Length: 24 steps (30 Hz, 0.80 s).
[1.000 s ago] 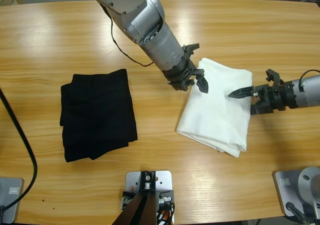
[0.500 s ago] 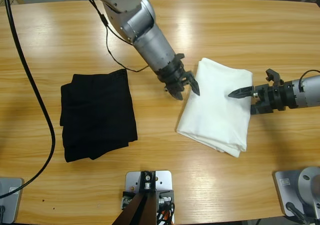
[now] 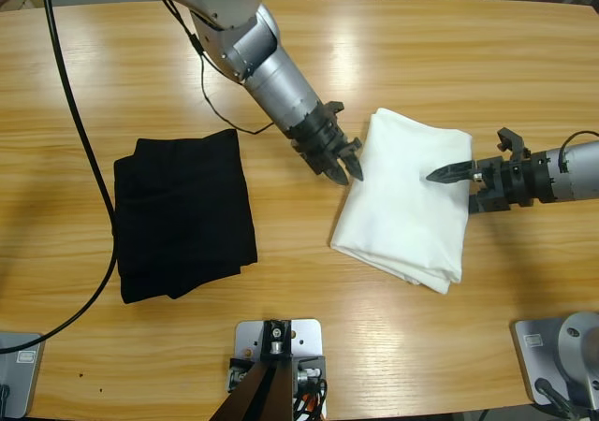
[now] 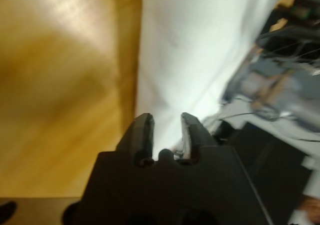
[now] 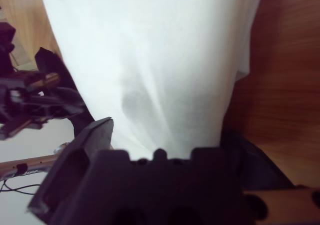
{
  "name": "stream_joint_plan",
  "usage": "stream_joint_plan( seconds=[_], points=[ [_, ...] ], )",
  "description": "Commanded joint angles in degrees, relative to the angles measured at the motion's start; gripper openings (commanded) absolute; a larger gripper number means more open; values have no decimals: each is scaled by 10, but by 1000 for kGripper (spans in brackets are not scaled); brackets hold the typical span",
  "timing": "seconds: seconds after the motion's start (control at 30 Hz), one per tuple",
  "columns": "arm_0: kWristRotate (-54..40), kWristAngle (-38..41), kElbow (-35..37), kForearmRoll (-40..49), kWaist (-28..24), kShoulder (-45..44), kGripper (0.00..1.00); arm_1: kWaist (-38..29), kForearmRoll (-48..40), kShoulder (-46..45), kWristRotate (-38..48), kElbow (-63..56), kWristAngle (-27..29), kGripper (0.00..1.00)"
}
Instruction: Fold clothes
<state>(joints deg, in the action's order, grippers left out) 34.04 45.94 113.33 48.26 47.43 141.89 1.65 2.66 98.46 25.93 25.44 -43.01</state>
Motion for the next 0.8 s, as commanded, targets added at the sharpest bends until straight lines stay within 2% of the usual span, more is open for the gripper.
stream_joint_plan(
  seconds=[0.03, 0.07, 0.1, 0.13, 0.17, 0.2, 0.3, 0.33, 0.43, 0.67, 0.8],
  points=[
    [-155, -71, -20, -2, 17, -4, 0, 1, -1, 45, 4, -22, 21, 1000],
    [-162, -71, -19, -6, 13, -6, 0, 1, 0, 45, 4, -22, 21, 1000],
    [-162, -70, -16, -14, 10, -10, 65, 1, -1, 47, 4, -22, 21, 1000],
    [-161, -66, -12, -17, 10, -11, 301, 1, -1, 48, 4, -22, 22, 1000],
    [-160, -60, -9, -18, 10, -10, 405, 1, -1, 49, 4, -23, 22, 1000],
    [-158, -59, -10, -18, 10, -10, 434, 1, -1, 49, 4, -22, 22, 1000],
    [-154, -44, -12, -18, 10, -12, 676, 1, -1, 46, 4, -23, 21, 1000],
    [-155, -43, -13, -17, 11, -12, 713, 1, -1, 45, 4, -23, 21, 1000],
    [-156, -50, -14, -18, 14, -15, 756, 1, 4, 39, 4, -23, 21, 1000],
    [-130, -94, -30, -36, 13, -24, 752, 0, -9, 59, -4, -23, 31, 995],
    [-104, -131, -61, -78, 23, -36, 736, -13, -28, 75, -14, -23, 37, 987]
  ],
)
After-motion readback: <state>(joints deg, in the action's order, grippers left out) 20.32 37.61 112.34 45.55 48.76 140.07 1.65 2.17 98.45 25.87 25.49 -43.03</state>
